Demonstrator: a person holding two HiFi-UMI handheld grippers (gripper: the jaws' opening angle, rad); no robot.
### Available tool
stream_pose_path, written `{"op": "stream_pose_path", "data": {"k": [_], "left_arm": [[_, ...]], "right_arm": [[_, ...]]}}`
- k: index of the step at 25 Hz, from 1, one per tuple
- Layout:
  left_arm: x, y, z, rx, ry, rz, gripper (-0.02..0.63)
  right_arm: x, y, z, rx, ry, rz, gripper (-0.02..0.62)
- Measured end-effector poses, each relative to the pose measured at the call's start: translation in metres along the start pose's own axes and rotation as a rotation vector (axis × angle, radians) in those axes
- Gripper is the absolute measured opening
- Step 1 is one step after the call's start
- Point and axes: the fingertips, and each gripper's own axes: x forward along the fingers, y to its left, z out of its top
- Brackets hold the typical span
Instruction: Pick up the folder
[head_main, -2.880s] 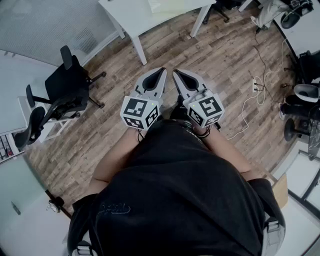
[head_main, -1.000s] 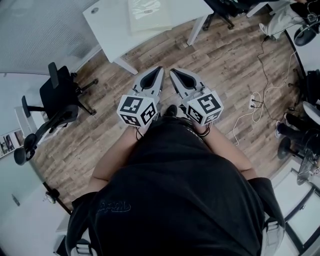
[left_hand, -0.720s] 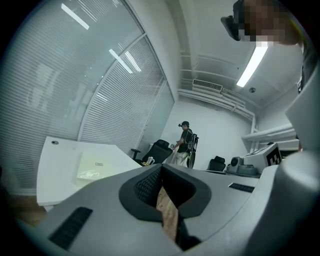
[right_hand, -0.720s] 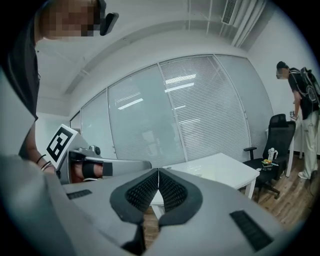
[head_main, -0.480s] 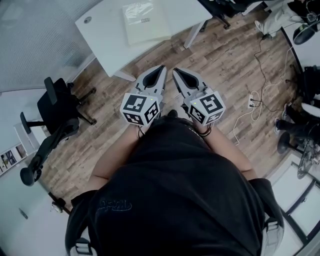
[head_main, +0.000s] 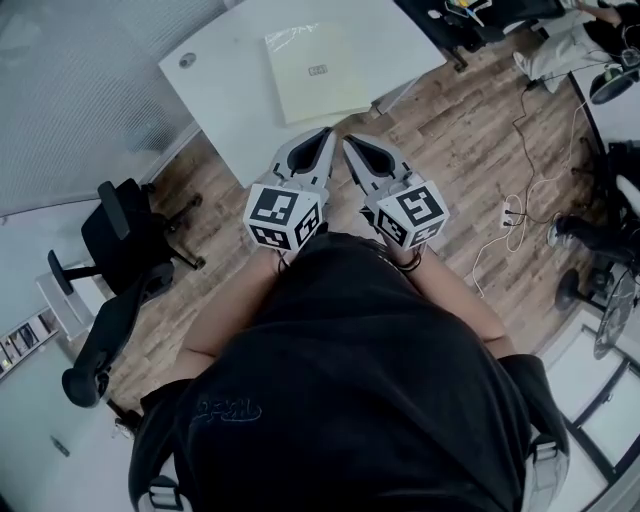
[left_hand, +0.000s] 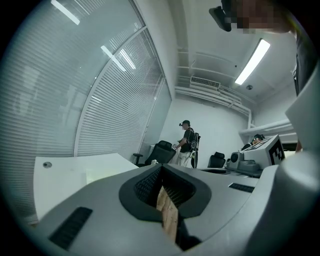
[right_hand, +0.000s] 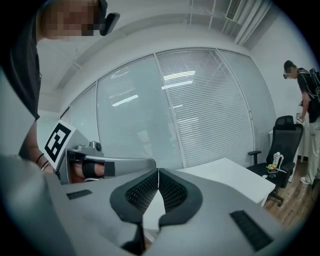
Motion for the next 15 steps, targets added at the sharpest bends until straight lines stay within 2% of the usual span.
{"op": "stream_pose_path", "data": {"k": [8,15], "left_arm": [[0.003,0.052,0.038,0.027,-0.028,-0.040,0.014],[0.012,0.069,0.048,0.010,-0.027,-0.080,0.014]], "right_arm": [[0.053,0.001,0.029,-0.015,-0.041,-0.040,0.021],[0.072,-0.010,0.039,-0.007,-0.057,-0.068,0.021]]}}
